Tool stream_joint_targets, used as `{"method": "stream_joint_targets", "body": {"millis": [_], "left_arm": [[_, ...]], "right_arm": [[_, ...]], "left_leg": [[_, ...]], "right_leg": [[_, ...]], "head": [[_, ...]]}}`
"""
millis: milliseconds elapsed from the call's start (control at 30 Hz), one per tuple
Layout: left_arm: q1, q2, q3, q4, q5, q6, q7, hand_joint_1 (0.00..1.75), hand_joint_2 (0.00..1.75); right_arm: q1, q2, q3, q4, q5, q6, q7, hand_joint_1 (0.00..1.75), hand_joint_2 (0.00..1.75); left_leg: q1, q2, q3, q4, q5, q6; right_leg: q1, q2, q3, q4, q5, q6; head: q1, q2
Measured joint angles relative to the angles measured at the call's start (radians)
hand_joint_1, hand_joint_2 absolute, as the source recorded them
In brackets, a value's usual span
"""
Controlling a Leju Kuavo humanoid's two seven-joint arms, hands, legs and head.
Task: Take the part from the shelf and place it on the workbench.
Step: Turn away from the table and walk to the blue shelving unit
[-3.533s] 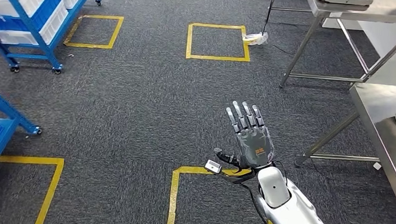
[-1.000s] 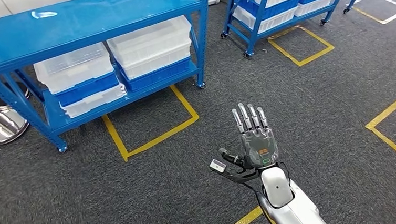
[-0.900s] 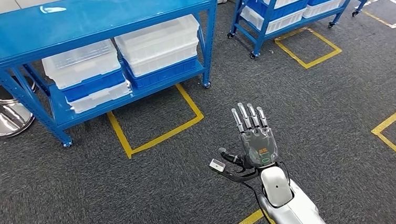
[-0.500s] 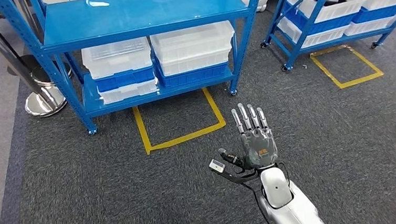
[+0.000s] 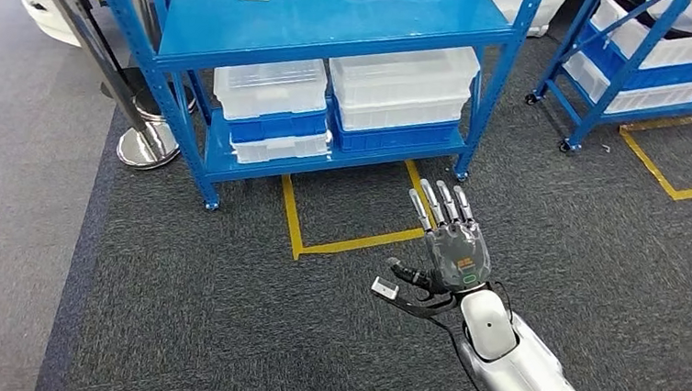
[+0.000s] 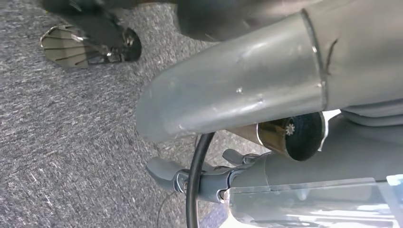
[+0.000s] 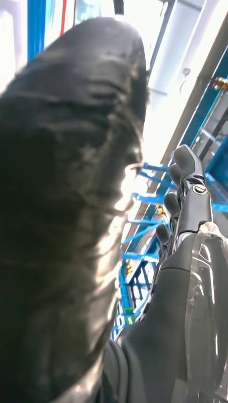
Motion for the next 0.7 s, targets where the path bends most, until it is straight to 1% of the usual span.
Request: {"method": "stream_joint_targets", "body": {"millis": [33, 67, 100, 133, 167, 200, 233, 267, 300, 333, 367, 400, 433, 467, 500, 533, 567, 600, 633, 667, 700], "left_arm": [[0.000, 0.000, 0.000, 0.000, 0.000, 0.001, 0.000, 0.00, 0.00], [0.000, 0.000, 0.000, 0.000, 0.000, 0.001, 0.000, 0.00, 0.00], [0.002, 0.000, 0.000, 0.000, 0.000, 0.002, 0.001, 0.00, 0.00], [0.004, 0.000, 0.000, 0.000, 0.000, 0.002, 0.001, 0.00, 0.00], [0.005, 0.000, 0.000, 0.000, 0.000, 0.003, 0.001, 0.00, 0.00], [0.004, -0.001, 0.001, 0.000, 0.000, 0.004, 0.001, 0.00, 0.00], [0.002, -0.001, 0.001, 0.000, 0.000, 0.004, 0.001, 0.00, 0.00], [-0.001, -0.002, 0.001, 0.000, 0.000, 0.004, 0.001, 0.00, 0.00], [-0.002, -0.002, 0.001, 0.000, 0.000, 0.004, 0.001, 0.00, 0.00], [-0.001, -0.003, 0.001, 0.000, 0.000, 0.004, 0.001, 0.00, 0.00], [0.000, -0.003, 0.001, 0.000, 0.000, 0.004, 0.001, 0.00, 0.00], [0.001, -0.003, 0.001, 0.000, 0.000, 0.004, 0.001, 0.00, 0.00], [0.001, -0.003, 0.001, 0.000, 0.000, 0.004, 0.001, 0.00, 0.00], [0.000, -0.003, 0.001, 0.000, 0.000, 0.004, 0.001, 0.00, 0.00], [0.000, -0.003, 0.001, 0.000, -0.001, 0.004, 0.001, 0.00, 0.00], [0.000, -0.003, 0.001, 0.000, -0.001, 0.004, 0.001, 0.00, 0.00], [0.001, -0.003, 0.001, 0.000, -0.001, 0.004, 0.000, 0.00, 0.00], [0.004, -0.002, 0.002, 0.000, -0.002, 0.005, 0.000, 0.00, 0.00], [0.007, -0.002, 0.002, 0.000, -0.001, 0.005, 0.000, 0.00, 0.00], [0.008, -0.002, 0.003, 0.000, -0.001, 0.005, 0.000, 0.00, 0.00], [0.006, -0.001, 0.005, 0.000, 0.000, 0.006, 0.000, 0.00, 0.00]], "right_arm": [[-0.001, 0.000, 0.000, 0.000, 0.000, 0.000, -0.002, 0.00, 0.00], [-0.001, 0.002, -0.001, 0.000, 0.000, 0.000, -0.003, 0.00, 0.00], [-0.001, 0.003, -0.001, -0.001, 0.000, 0.000, -0.005, 0.00, 0.00], [-0.002, 0.005, -0.002, -0.001, 0.000, 0.000, -0.007, 0.00, 0.00], [-0.004, 0.006, -0.004, -0.002, 0.000, 0.000, -0.007, 0.00, 0.00], [-0.004, 0.006, -0.006, -0.002, 0.000, 0.000, -0.008, 0.00, 0.00], [-0.002, 0.005, -0.008, -0.001, 0.000, 0.000, -0.009, 0.00, 0.00], [0.002, 0.004, -0.010, 0.001, 0.000, 0.000, -0.009, 0.00, 0.00], [0.007, 0.003, -0.011, 0.003, 0.000, 0.000, -0.010, 0.00, 0.00], [0.011, 0.002, -0.011, 0.004, 0.000, 0.000, -0.012, 0.00, 0.00], [0.013, 0.002, -0.012, 0.006, 0.000, 0.000, -0.012, 0.00, 0.00], [0.013, 0.002, -0.013, 0.006, 0.000, 0.000, -0.013, 0.00, 0.00], [0.013, 0.001, -0.015, 0.007, -0.001, 0.000, -0.015, 0.00, 0.00], [0.013, 0.001, -0.017, 0.007, -0.005, 0.000, -0.024, 0.00, 0.00], [0.015, 0.002, -0.021, 0.008, -0.012, 0.000, -0.043, 0.00, 0.00], [0.018, 0.004, -0.029, 0.008, -0.022, 0.000, -0.071, 0.00, 0.00], [0.022, 0.009, -0.041, 0.008, -0.036, 0.000, -0.102, 0.00, 0.00], [0.025, 0.017, -0.061, 0.010, -0.058, 0.000, -0.134, 0.00, 0.00], [0.027, 0.029, -0.086, 0.016, -0.091, 0.000, -0.164, 0.00, 0.00], [0.028, 0.041, -0.115, 0.029, -0.140, 0.003, -0.194, 0.00, 0.00], [0.029, 0.055, -0.147, 0.053, -0.202, 0.009, -0.227, 0.00, 0.00]], "left_leg": [[-0.005, 0.002, 0.003, -0.010, -0.003, 0.005], [-0.005, -0.010, 0.003, -0.015, 0.001, 0.008], [-0.001, -0.022, 0.006, -0.023, 0.006, 0.012], [0.003, -0.034, 0.012, -0.034, 0.011, 0.015], [0.008, -0.045, 0.017, -0.044, 0.016, 0.019], [0.012, -0.056, 0.021, -0.052, 0.021, 0.021], [0.012, -0.068, 0.022, -0.054, 0.022, 0.023], [0.012, -0.081, 0.021, -0.053, 0.023, 0.025], [0.012, -0.096, 0.021, -0.052, 0.023, 0.025], [0.013, -0.112, 0.021, -0.050, 0.022, 0.024], [0.015, -0.127, 0.021, -0.046, 0.020, 0.021], [0.016, -0.142, 0.021, -0.040, 0.017, 0.017], [0.018, -0.155, 0.018, -0.033, 0.013, 0.012], [0.018, -0.167, 0.014, -0.023, 0.010, 0.006], [0.018, -0.177, 0.008, -0.016, 0.007, 0.000], [0.019, -0.187, 0.003, -0.014, 0.007, -0.005], [0.020, -0.195, 0.000, -0.013, 0.008, -0.011], [0.022, -0.195, -0.003, -0.015, 0.008, -0.016], [0.021, -0.178, -0.007, -0.008, 0.004, -0.021], [0.020, -0.151, -0.017, 0.015, -0.010, -0.026], [0.020, -0.120, -0.037, 0.057, -0.034, -0.030]], "right_leg": [[0.001, -0.011, 0.002, -0.003, -0.001, 0.004], [0.002, -0.022, 0.006, -0.006, -0.001, 0.008], [0.003, -0.030, 0.009, -0.009, -0.003, 0.013], [0.003, -0.020, 0.009, -0.005, -0.009, 0.019], [0.002, 0.002, 0.002, 0.014, -0.024, 0.023], [0.001, 0.033, -0.018, 0.057, -0.048, 0.027], [-0.002, 0.067, -0.047, 0.115, -0.075, 0.029], [-0.004, 0.086, -0.080, 0.178, -0.099, 0.030], [-0.006, 0.097, -0.108, 0.225, -0.109, 0.031], [-0.008, 0.101, -0.120, 0.239, -0.099, 0.032], [-0.010, 0.105, -0.116, 0.217, -0.072, 0.033], [-0.013, 0.113, -0.096, 0.165, -0.032, 0.035], [-0.018, 0.135, -0.071, 0.105, -0.004, 0.036], [-0.021, 0.156, -0.051, 0.054, 0.015, 0.036], [-0.023, 0.173, -0.038, 0.023, 0.023, 0.035], [-0.022, 0.182, -0.034, 0.013, 0.019, 0.032], [-0.020, 0.176, -0.034, 0.010, 0.021, 0.027], [-0.019, 0.168, -0.032, 0.009, 0.023, 0.021], [-0.020, 0.162, -0.030, 0.006, 0.025, 0.013], [-0.021, 0.155, -0.028, 0.003, 0.027, 0.006], [-0.021, 0.147, -0.026, 0.000, 0.029, 0.000]], "head": [[0.000, 0.000], [0.000, 0.000], [0.000, 0.000], [0.001, 0.000], [0.002, 0.000], [0.003, 0.000], [0.004, 0.000], [0.003, 0.000], [0.003, 0.000], [0.003, 0.000], [0.004, 0.000], [0.003, 0.000], [0.004, 0.000], [0.003, 0.000], [0.004, 0.000], [0.003, 0.000], [0.003, 0.000], [0.003, 0.000], [0.002, 0.000], [0.001, 0.000], [-0.001, 0.000]]}}
